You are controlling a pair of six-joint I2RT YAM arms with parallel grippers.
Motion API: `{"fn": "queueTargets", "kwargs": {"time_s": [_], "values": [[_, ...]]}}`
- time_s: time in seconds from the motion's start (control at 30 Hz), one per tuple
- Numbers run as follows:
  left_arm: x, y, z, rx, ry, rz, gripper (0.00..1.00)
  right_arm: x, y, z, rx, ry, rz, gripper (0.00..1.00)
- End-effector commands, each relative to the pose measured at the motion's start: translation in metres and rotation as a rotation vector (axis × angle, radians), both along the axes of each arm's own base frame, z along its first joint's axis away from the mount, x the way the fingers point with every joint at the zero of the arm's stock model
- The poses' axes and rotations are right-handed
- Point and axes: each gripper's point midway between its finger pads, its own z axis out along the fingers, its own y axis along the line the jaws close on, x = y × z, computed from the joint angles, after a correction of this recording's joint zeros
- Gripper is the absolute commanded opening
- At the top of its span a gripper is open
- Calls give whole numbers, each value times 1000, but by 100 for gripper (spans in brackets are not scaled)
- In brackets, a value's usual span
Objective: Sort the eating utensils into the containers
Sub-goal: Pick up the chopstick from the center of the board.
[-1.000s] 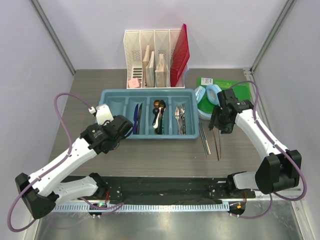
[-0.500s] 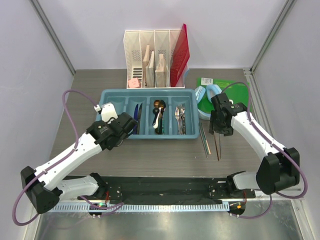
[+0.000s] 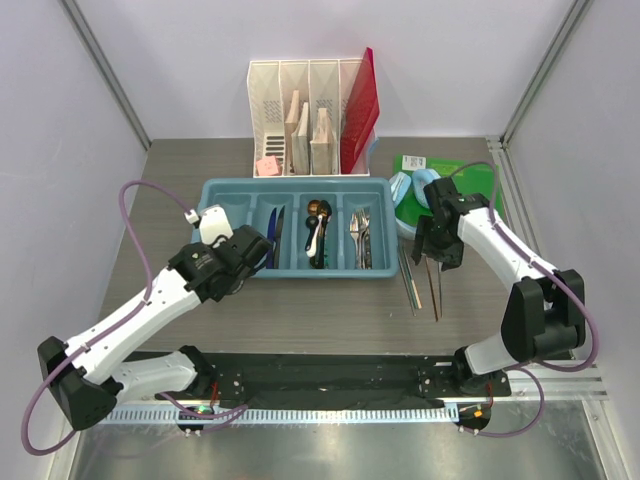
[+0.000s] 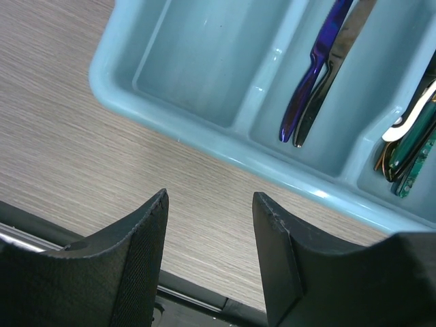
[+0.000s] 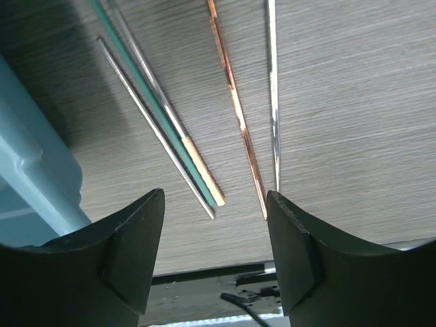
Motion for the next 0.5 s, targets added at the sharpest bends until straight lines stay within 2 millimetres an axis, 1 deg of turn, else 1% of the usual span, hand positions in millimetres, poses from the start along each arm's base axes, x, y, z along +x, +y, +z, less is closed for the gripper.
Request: {"fn": "queueTargets", "kwargs": {"time_s": [0.0,0.07,0.17,0.2,0.27,0.3,0.4,0.43,0.47], "values": [[0,10,10,1,-54,29,54,4,-9,4,117,-11,-120,67],[0,13,12,6,-64,31,54,3,-18,1,121,-8,-158,67],[0,15,14,13,-71,30,54,5,-25,3,121,-14,-180,67],[0,15,14,16,-70,30,54,4,-21,4,153,-9,-178,67],[0,16,14,19,-72,30,54,2,-26,4,139,-10,-199,67],[-1,16,14,20,-73,31,55,3,-40,5,80,-23,-228,67],[-2,17,12,21,-70,30,55,0,-58,13,17,-62,-288,67],[-2,18,12,22,-68,31,55,0,-65,19,19,-87,-317,67],[-3,18,12,20,-71,32,55,0,-67,20,18,-93,-330,67]]}}
